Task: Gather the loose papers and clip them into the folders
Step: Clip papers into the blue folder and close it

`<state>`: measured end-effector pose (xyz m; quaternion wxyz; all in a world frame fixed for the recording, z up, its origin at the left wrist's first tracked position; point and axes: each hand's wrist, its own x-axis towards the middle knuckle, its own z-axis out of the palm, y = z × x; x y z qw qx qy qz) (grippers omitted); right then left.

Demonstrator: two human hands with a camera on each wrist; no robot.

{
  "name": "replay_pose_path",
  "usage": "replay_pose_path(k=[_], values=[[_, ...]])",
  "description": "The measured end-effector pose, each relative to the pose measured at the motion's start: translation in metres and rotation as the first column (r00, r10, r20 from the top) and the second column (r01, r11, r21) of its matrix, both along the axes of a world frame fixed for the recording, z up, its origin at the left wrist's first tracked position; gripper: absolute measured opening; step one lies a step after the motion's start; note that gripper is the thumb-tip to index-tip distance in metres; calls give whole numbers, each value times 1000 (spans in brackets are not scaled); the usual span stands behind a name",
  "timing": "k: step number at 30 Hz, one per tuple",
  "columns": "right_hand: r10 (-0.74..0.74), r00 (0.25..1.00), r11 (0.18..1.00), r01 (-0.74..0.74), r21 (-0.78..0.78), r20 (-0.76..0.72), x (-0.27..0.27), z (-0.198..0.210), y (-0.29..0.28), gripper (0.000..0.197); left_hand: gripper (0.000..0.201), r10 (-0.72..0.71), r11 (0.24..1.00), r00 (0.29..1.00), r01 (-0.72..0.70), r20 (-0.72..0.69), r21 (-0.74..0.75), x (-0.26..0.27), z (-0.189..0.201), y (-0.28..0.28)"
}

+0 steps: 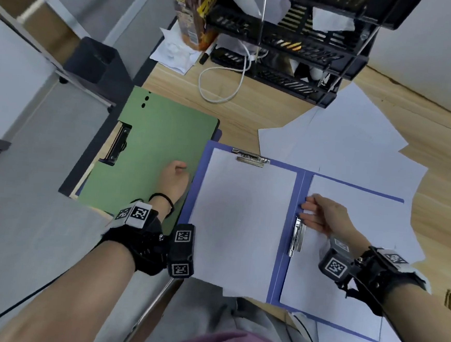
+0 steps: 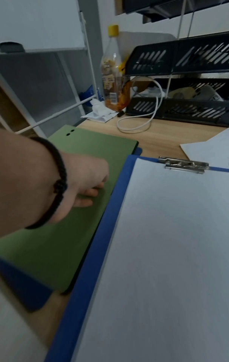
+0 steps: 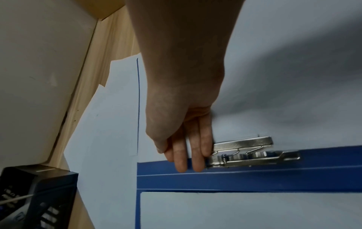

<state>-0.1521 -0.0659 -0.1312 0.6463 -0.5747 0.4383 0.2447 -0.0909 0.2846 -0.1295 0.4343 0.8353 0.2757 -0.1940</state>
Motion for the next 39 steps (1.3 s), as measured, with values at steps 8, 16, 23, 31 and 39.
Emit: replay_pose_path(k=[8,16,23,31,39], values=[[65,997,992,-59,-110,47,-33,4,-5,18,35,-26,996,994,17,-103,-86,-30,0,-7],[202,972,973,-186,-134,123,-46,8,5,10,37,-50,990,999,48,-14,-135,-34,40,-21],[230,956,971,-239,28,184,-55,38,-3,14,27,-238,910,967,256,95,-326,-35,128,-72],[184,887,918,-310,249,424,-76,127,-46,50,45,-601,647,793,554,96,-525,-47,176,-189],[239,850,945,-314,88,469,-118,147,-85,33,27,-555,734,832,501,21,-458,-72,141,-291]])
